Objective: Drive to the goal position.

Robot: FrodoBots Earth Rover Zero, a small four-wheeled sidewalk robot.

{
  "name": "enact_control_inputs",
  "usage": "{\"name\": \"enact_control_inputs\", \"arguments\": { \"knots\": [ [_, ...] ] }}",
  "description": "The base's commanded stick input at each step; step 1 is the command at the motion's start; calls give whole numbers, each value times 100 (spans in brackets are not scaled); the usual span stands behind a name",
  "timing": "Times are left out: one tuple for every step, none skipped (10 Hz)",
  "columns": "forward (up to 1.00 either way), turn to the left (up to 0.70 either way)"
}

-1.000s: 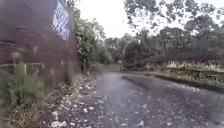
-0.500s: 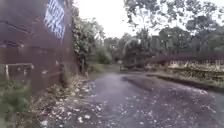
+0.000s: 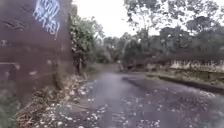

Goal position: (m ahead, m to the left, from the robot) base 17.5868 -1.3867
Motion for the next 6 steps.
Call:
{"name": "enact_control_inputs", "arguments": {
  "knots": [
    [45,2],
    [45,2],
    [45,2],
    [45,2],
    [45,2],
    [45,2]
  ]
}}
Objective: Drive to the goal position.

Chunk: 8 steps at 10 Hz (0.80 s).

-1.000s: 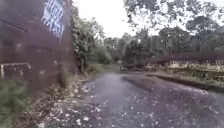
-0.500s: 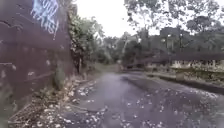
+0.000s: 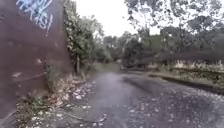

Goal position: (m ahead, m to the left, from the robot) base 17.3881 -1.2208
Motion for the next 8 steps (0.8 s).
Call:
{"name": "enact_control_inputs", "arguments": {
  "knots": [
    [45,2],
    [45,2],
    [45,2],
    [45,2],
    [45,2],
    [45,2],
    [45,2],
    [45,2]
  ]
}}
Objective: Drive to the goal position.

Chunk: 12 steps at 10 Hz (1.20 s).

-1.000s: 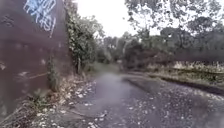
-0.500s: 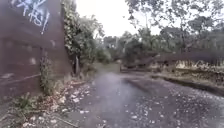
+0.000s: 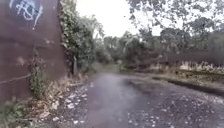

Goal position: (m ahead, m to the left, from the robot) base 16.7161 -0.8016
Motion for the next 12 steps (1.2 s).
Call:
{"name": "enact_control_inputs", "arguments": {
  "knots": [
    [45,2],
    [45,2],
    [45,2],
    [45,2],
    [45,2],
    [45,2],
    [45,2],
    [45,2],
    [45,2],
    [45,2],
    [45,2],
    [45,2]
  ]
}}
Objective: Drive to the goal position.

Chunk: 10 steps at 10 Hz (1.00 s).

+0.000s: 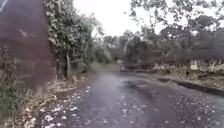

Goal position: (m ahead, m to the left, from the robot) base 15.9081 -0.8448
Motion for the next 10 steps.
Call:
{"name": "enact_control_inputs", "arguments": {
  "knots": [
    [45,2],
    [45,2],
    [45,2],
    [45,2],
    [45,2],
    [45,2],
    [45,2],
    [45,2],
    [45,2],
    [45,2]
  ]
}}
